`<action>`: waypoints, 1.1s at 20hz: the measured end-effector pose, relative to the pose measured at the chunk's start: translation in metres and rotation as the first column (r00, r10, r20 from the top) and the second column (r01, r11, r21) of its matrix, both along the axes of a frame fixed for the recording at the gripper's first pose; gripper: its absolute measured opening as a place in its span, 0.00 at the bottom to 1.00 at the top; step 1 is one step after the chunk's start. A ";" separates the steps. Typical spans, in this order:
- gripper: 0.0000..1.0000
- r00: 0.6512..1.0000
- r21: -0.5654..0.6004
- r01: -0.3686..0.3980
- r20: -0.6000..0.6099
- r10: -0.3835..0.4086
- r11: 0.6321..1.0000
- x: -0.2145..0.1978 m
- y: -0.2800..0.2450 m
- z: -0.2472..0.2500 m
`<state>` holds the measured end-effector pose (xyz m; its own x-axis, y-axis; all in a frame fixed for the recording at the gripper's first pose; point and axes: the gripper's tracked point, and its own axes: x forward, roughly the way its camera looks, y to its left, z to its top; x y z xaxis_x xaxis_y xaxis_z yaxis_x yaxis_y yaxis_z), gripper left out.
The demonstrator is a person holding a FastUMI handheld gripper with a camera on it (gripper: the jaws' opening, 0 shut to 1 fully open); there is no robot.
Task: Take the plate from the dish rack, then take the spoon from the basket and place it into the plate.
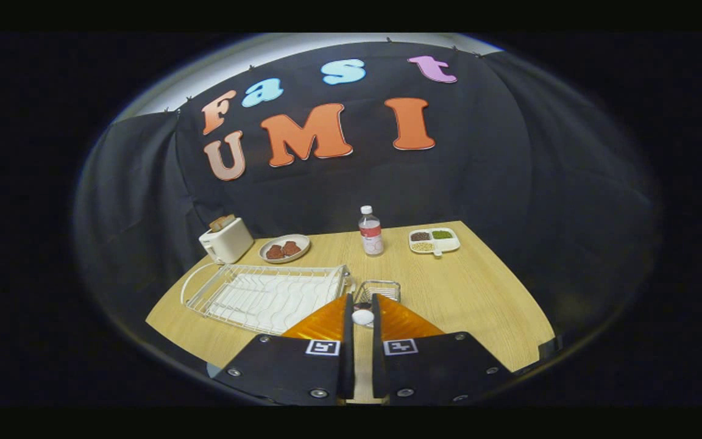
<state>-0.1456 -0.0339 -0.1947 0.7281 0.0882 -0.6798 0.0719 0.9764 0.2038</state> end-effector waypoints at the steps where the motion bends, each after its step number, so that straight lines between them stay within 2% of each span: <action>1: 0.12 1.000 -0.002 -0.007 -0.001 0.007 1.000 -0.006 0.001 0.003; 11: 0.12 0.991 0.085 -0.123 -0.044 0.127 0.989 -0.057 0.049 0.009; 22: 0.12 0.940 0.179 -0.301 -0.109 0.322 0.937 -0.075 0.122 -0.030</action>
